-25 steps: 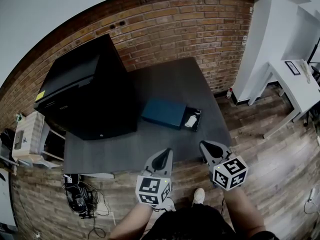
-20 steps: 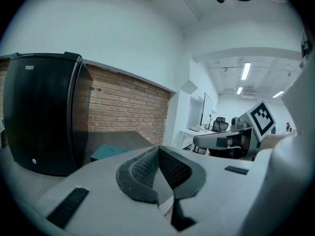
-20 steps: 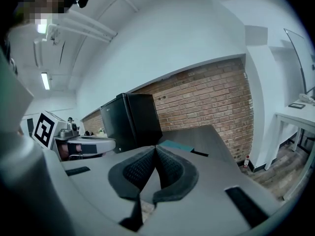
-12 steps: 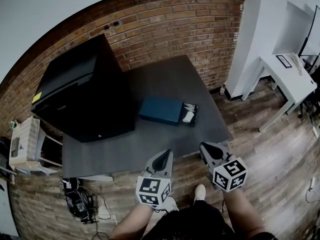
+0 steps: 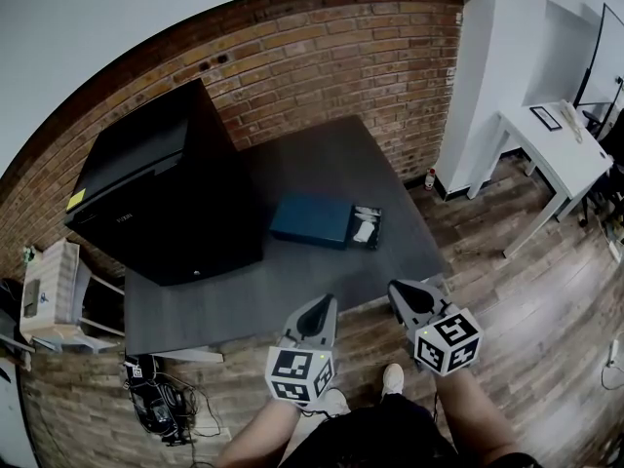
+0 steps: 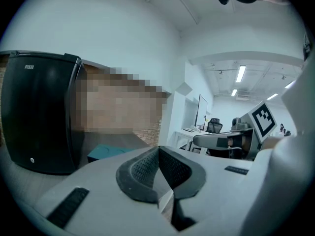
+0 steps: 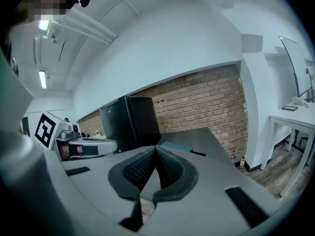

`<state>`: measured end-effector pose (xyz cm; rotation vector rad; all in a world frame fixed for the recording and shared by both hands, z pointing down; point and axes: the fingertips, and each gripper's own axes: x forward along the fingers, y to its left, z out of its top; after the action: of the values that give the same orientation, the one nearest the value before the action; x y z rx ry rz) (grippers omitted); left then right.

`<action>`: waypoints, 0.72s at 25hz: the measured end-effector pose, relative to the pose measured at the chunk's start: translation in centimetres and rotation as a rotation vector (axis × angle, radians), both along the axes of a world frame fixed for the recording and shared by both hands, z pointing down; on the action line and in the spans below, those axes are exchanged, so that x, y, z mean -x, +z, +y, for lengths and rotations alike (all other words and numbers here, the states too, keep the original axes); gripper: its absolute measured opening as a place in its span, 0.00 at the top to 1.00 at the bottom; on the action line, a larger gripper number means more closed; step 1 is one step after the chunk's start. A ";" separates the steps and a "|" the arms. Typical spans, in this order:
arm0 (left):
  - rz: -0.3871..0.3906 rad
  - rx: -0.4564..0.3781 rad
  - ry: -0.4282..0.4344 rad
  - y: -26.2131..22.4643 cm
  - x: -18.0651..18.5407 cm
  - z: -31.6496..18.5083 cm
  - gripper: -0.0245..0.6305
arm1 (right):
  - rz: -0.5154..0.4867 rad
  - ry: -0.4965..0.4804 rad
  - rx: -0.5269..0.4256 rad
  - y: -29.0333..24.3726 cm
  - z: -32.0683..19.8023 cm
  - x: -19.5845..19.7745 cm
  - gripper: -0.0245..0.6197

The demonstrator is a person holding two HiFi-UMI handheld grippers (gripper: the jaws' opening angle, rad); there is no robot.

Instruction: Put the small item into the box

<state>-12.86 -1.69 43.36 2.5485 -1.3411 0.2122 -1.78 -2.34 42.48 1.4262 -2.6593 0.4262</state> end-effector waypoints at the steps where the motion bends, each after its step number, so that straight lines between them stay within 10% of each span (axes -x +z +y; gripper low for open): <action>1: 0.001 -0.002 0.000 -0.1 0.0 0.1 0.91 | 0.000 0.001 -0.002 -0.1 0.1 0.0 0.93; 18: 0.005 -0.001 -0.002 0.0 -0.4 0.0 0.91 | 0.003 -0.002 0.001 0.0 0.1 -0.4 0.93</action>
<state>-12.46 -1.73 43.35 2.5469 -1.3426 0.2043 -1.38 -2.21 42.48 1.4224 -2.6580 0.4248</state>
